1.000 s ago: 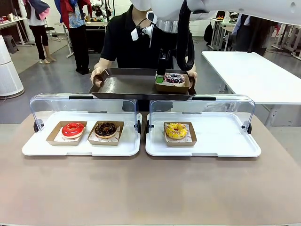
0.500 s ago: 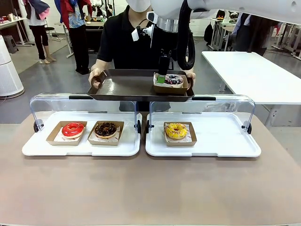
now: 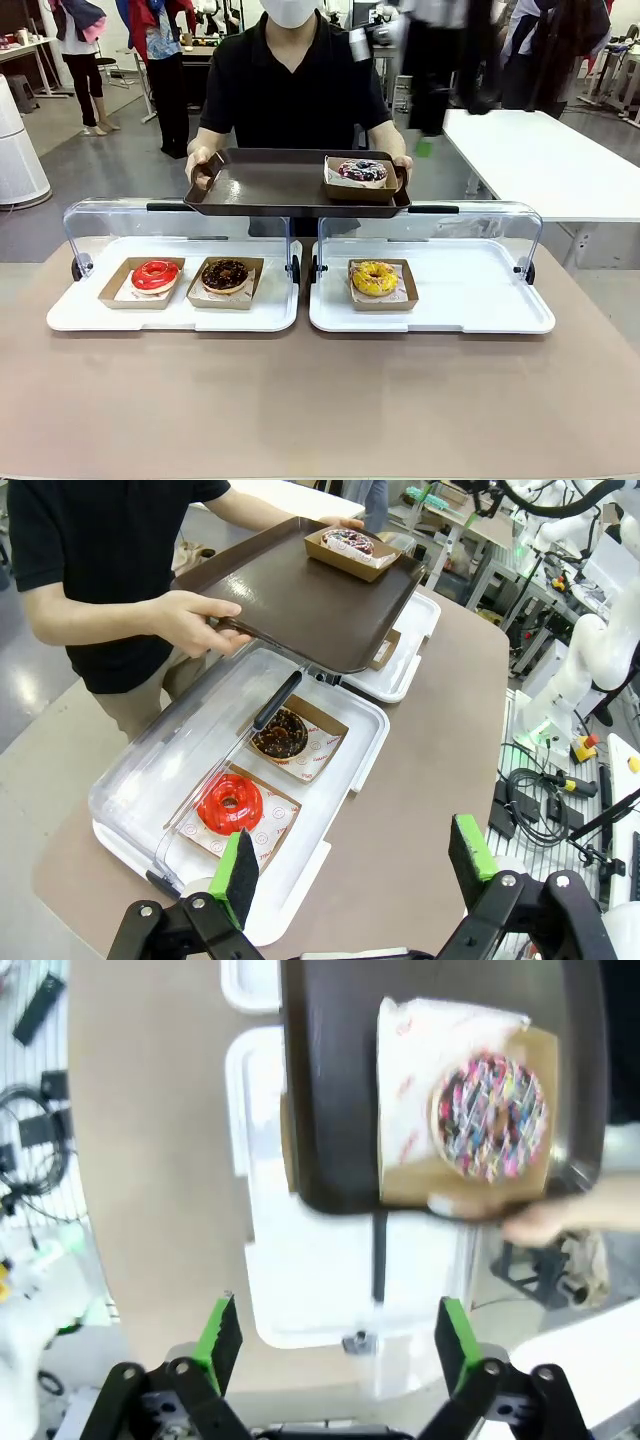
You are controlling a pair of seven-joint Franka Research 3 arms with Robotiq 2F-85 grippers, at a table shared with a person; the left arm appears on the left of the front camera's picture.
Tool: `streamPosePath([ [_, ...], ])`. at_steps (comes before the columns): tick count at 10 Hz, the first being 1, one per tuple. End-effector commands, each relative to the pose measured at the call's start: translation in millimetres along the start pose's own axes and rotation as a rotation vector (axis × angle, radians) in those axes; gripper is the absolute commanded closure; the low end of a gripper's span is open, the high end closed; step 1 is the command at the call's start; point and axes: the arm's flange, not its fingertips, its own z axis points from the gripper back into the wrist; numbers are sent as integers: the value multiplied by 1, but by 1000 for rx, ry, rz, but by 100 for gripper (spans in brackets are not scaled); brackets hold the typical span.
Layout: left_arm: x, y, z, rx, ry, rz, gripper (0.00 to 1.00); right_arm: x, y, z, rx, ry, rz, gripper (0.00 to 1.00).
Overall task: Provide the desired donut to the person.
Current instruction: Place the picked Paper togo box onto the Handle tray extended by the person.
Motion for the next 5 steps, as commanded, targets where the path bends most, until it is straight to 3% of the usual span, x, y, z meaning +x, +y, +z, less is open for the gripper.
streamPosePath([
  [1, 0, -2, 2, 0, -5, -4, 0, -75, 35, -17, -49, -51, 18, 0],
  [3, 0, -2, 2, 0, -5, -4, 0, -132, 44, -34, -11, -77, -82, 0],
  [5, 0, -2, 2, 0, -5, -4, 0, -163, 50, -43, 10, -86, -126, 0],
])
